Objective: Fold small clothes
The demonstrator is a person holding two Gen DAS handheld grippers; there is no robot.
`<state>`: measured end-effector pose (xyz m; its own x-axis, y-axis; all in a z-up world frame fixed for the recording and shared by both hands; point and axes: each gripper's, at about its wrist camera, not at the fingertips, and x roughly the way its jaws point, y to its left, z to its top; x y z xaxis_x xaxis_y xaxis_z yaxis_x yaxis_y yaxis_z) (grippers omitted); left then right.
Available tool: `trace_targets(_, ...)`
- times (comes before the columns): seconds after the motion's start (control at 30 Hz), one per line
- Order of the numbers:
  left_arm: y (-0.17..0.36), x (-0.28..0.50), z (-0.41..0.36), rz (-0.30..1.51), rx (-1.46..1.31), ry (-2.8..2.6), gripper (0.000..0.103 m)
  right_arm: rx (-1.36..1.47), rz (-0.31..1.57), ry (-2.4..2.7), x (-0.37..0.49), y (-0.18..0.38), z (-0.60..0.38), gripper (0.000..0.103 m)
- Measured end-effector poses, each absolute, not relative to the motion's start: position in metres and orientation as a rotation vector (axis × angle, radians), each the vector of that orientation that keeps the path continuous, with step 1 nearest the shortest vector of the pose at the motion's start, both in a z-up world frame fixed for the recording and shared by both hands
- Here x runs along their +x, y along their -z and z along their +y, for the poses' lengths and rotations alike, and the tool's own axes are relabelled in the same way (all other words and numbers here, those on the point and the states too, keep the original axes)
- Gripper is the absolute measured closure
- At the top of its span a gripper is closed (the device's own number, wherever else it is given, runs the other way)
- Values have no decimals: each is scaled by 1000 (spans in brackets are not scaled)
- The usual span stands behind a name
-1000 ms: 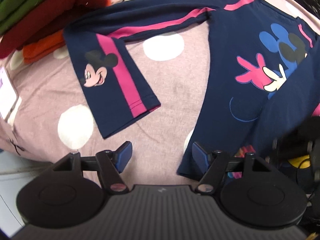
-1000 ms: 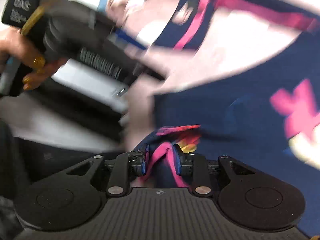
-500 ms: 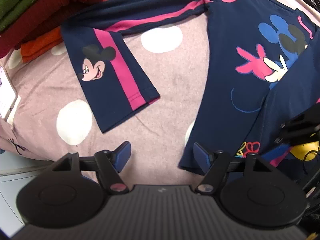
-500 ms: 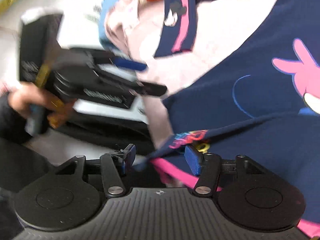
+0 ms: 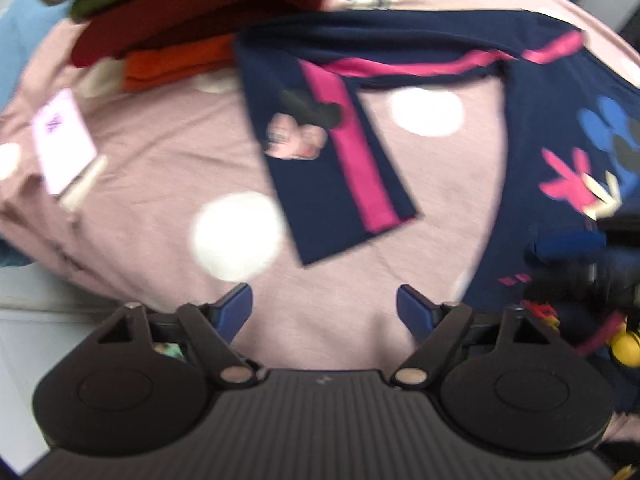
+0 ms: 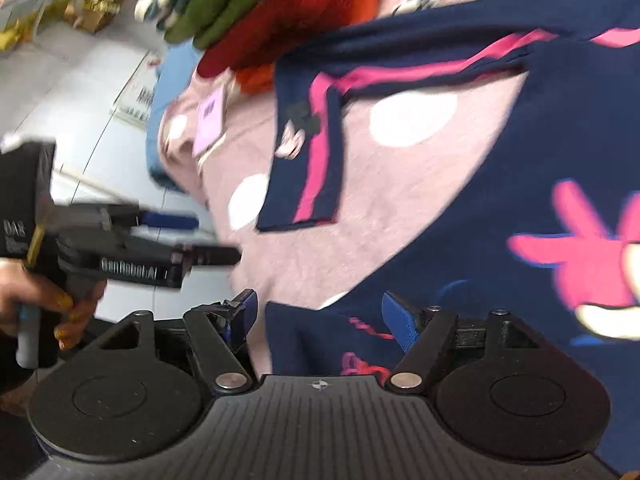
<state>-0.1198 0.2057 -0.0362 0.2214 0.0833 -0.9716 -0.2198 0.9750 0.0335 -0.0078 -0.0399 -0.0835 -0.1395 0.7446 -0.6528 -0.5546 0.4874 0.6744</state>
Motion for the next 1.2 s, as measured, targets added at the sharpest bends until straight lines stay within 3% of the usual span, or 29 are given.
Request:
trace_targets(0.13, 55, -126, 174, 1322, 20, -55, 37, 147, 1221, -1028, -11, 73, -74, 0)
trace_targets(0.47, 65, -109, 156, 1305, 84, -33, 37, 211, 1086, -575, 12, 53, -193, 6)
trace_targets(0.67, 59, -102, 144, 1280, 108, -17, 35, 242, 1011, -75, 75, 45, -291, 6)
trace_targets(0.87, 59, -99, 128, 1302, 147, 8, 35, 261, 1049, 15, 133, 49, -319, 17)
trace_targets(0.97, 60, -97, 121, 1312, 145, 11, 34, 208, 1143, 51, 150, 59, -315, 27)
trace_targets(1.03, 61, -97, 115, 1318, 155, 20, 33, 195, 1189, 55, 153, 69, -312, 40)
trace_targets(1.07, 61, -96, 113, 1320, 157, 27, 33, 206, 1211, 52, 152, 73, -312, 62)
trace_targets(1.1, 62, -95, 111, 1320, 157, 34, 33, 224, 1214, 36, 150, 74, -314, 98)
trace_targets(1.2, 64, -92, 104, 1324, 154, 52, 33, 141, 1169, 34, 148, 65, -320, 98)
